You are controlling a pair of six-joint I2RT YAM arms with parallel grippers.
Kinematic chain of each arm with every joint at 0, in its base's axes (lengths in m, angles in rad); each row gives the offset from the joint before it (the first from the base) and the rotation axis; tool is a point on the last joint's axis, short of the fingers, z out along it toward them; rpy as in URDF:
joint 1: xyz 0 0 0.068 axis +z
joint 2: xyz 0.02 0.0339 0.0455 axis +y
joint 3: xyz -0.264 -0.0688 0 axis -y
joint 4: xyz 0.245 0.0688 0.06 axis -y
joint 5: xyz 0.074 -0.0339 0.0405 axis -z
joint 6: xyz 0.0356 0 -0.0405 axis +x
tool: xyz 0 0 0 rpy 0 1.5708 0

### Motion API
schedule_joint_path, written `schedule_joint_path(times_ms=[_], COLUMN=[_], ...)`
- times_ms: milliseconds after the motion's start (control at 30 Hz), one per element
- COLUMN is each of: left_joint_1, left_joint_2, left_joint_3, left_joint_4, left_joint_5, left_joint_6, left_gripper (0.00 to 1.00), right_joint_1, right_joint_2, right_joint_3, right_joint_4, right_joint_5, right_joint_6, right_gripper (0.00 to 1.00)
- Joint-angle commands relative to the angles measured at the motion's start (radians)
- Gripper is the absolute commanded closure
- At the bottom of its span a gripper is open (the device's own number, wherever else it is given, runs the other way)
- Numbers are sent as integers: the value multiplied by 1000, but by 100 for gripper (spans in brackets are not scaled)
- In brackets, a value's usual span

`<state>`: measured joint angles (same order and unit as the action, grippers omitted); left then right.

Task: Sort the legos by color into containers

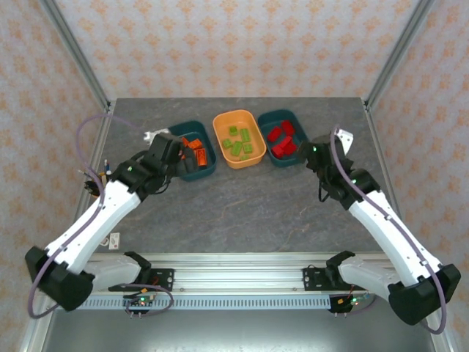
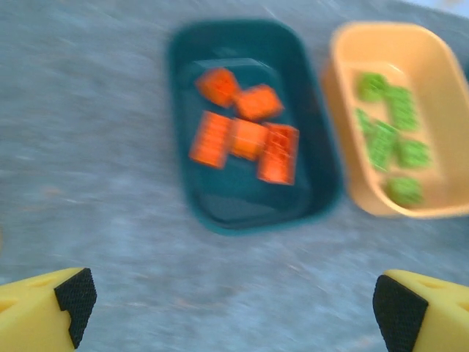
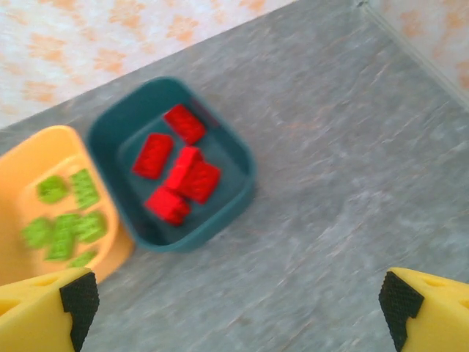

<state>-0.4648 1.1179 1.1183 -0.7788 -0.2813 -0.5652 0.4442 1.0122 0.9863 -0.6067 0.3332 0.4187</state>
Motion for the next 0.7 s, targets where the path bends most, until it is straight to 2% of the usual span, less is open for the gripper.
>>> schedule_joint_path(times_ms=[0, 33, 100, 167, 267, 333, 400, 533, 667], left_joint_1=[1, 2, 4, 26, 82, 113, 161, 285, 354], left_joint_2=[-80, -106, -146, -179, -274, -337, -349, -217, -31], left_joint_3=[-143, -204, -293, -368, -546, -670, -759, -774, -736], left_joint_4=[24, 93, 166, 205, 408, 579, 726, 846, 1006], left_joint_5=[-284, -263, -262, -302, -232, -204, -167, -55, 28], left_joint_6=[142, 241, 365, 388, 433, 471, 485, 472, 509], left_gripper=[0, 0, 0, 0, 0, 0, 0, 0, 0], right_joint_1=[-3, -4, -4, -4, -12, -50, -71, -166, -232], right_joint_2=[-73, -98, -126, -132, -118, -85, -26, 100, 230], right_joint_3=[-170, -247, -360, -450, -560, -552, -548, -556, -571], right_joint_4=[201, 271, 394, 512, 698, 729, 790, 890, 1072], right_joint_5=[214, 294, 364, 373, 379, 315, 305, 214, 113], right_joint_6=[-74, -88, -144, -225, -312, -340, -367, -372, -403], right_gripper=[0, 0, 0, 0, 0, 0, 0, 0, 0])
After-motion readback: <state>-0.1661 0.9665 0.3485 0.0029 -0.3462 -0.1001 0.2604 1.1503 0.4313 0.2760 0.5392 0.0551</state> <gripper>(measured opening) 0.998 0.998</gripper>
